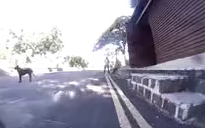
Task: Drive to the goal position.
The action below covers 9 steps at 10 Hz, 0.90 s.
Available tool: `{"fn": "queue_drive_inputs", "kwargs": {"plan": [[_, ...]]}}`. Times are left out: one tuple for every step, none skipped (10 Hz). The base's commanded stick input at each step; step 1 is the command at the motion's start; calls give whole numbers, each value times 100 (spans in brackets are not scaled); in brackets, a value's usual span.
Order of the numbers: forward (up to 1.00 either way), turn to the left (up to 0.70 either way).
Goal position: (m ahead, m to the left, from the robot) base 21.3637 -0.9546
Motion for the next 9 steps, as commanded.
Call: {"fn": "queue_drive_inputs", "kwargs": {"plan": [[70,0],[70,0],[70,0],[70,0],[70,0],[70,0],[70,0],[70,0],[70,0]]}}
